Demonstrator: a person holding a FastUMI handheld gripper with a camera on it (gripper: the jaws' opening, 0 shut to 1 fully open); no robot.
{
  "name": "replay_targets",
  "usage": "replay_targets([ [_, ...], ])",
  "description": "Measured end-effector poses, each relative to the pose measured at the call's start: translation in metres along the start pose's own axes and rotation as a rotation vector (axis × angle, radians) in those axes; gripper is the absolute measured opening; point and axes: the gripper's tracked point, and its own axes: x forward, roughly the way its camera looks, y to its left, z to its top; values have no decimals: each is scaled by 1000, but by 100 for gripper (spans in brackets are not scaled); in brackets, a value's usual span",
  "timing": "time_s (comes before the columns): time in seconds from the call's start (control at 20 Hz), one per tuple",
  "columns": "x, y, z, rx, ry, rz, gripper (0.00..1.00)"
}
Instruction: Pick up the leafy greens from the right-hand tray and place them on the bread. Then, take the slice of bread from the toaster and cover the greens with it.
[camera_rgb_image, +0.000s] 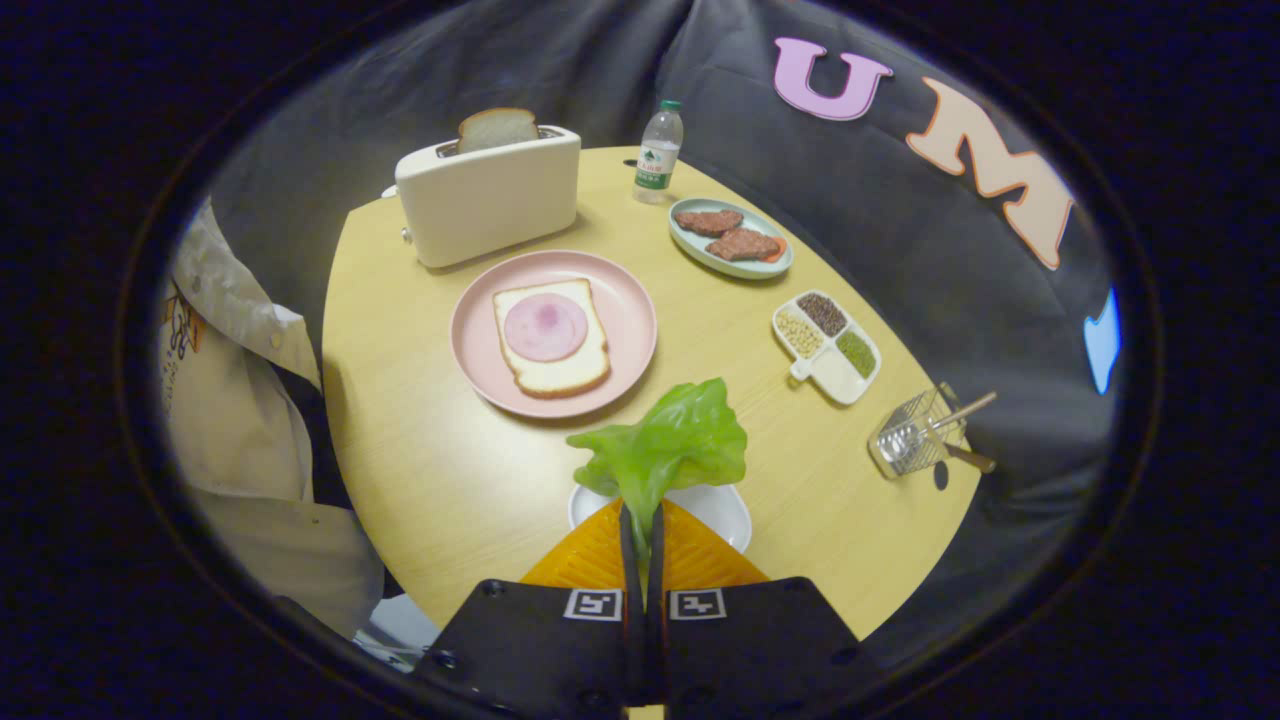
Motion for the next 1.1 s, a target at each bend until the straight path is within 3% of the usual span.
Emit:
replay_targets([
  [0.45,23,35,71,-51,-47,23,4],
  [1.1,89,101,134,-44,-57,194,5],
])
